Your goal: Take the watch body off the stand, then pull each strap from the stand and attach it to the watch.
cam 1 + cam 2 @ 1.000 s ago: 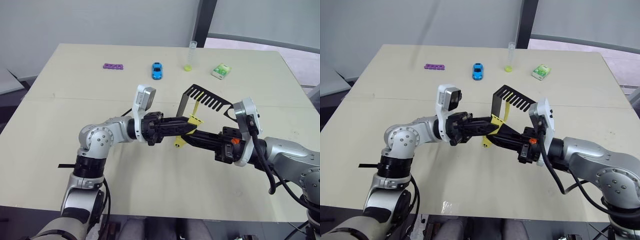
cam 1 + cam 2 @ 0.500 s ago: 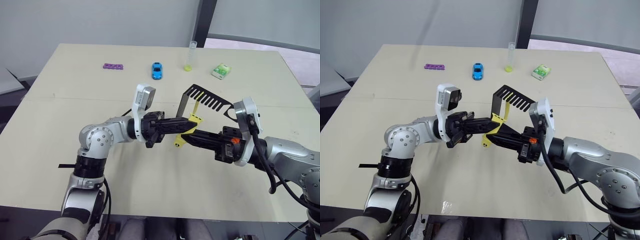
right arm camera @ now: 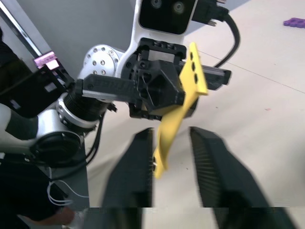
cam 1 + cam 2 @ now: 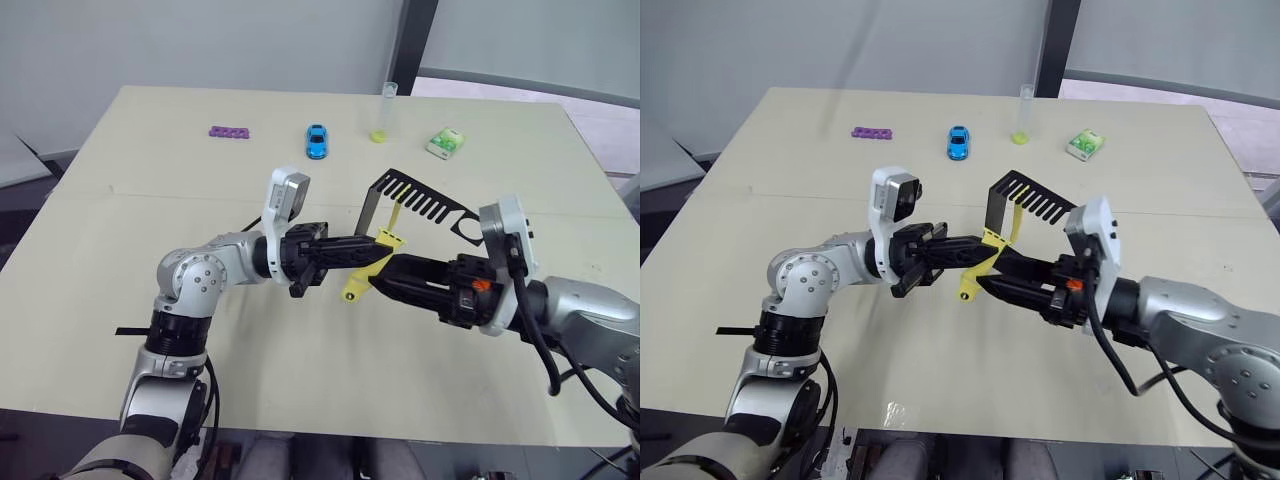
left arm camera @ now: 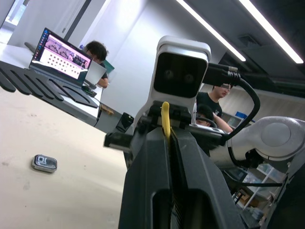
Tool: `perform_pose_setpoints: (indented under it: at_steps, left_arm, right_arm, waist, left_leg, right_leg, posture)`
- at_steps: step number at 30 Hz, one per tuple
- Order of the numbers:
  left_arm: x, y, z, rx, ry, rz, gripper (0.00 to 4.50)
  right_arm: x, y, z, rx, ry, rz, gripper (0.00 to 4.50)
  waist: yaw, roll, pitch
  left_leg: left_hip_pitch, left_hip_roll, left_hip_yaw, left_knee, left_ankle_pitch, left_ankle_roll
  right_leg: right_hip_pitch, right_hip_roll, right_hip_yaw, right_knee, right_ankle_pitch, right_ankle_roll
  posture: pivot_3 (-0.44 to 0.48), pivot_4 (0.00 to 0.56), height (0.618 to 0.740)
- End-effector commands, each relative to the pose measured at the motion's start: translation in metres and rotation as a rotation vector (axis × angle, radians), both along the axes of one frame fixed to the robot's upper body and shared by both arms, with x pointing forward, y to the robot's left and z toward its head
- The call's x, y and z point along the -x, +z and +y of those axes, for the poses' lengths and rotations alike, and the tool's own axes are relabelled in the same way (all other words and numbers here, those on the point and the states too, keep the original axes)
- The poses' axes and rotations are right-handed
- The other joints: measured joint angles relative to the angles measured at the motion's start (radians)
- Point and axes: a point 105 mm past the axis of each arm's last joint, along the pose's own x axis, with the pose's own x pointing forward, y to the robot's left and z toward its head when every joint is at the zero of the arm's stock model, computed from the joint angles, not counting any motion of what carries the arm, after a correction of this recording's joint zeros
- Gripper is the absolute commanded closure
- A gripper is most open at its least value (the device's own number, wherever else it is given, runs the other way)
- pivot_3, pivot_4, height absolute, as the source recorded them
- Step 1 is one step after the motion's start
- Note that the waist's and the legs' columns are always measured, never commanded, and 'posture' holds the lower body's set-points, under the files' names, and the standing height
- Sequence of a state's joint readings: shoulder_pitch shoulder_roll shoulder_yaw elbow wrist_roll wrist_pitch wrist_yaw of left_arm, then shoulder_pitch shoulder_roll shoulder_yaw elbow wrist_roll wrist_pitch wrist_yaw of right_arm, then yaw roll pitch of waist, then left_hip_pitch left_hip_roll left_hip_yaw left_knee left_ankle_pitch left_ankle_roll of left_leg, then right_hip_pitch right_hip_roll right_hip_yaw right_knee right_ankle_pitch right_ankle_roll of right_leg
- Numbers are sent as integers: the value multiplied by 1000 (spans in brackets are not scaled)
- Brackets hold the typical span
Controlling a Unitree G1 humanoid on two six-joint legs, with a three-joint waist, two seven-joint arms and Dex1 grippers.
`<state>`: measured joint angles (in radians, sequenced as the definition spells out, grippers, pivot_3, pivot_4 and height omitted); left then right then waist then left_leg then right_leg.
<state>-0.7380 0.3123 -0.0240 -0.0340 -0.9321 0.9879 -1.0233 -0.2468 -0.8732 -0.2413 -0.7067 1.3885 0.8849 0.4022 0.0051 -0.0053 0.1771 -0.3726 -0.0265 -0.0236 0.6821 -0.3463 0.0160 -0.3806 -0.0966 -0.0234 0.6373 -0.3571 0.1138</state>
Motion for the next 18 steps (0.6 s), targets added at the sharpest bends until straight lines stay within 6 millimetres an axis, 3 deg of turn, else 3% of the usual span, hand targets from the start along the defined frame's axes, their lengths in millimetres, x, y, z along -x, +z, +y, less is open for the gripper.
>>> perform_pose_setpoints:
  at_steps: [1, 3, 4, 13, 18]
  left_arm:
    - [4, 3, 6, -32, -17, -100, 4500]
    - [3, 0, 12, -67, -14, -142, 4500]
    - [2, -3, 15, -93, -13, -176, 4500]
    - [3, -23, 33, -240, -86, -406, 4500]
    - [5, -29, 35, -254, -108, -440, 4500]
  right_arm:
    - [15, 3, -16, 17, -100, -48, 1113]
    - [20, -7, -33, 51, -219, -39, 234]
    - [24, -15, -46, 77, -299, -30, 69]
    - [64, -58, -143, 197, -860, 44, 69]
    - [77, -70, -157, 229, -938, 57, 69]
  waist:
    - [3, 0, 0]
    - [16, 0, 0]
    - [19, 0, 0]
    - [18, 0, 0]
    - [10, 1, 0]
  left_leg:
    - [0, 0, -1, 0, 0, 0]
    - [0, 0, -2, -1, 0, 0]
    - [0, 0, -2, -1, 0, 0]
    - [2, 0, -2, -3, 0, 1]
    - [3, 0, 0, -4, 0, 1]
  right_leg:
    - [0, 0, 0, 0, 0, 0]
    - [1, 0, -1, 0, 0, 0]
    - [2, 0, -2, 0, 0, 0]
    - [6, 1, 0, -9, 1, 2]
    - [6, 2, 3, -9, 1, 2]
  posture:
    - [0, 150, 740]
    - [0, 150, 740]
    - [0, 150, 740]
    - [0, 150, 740]
    - [0, 150, 740]
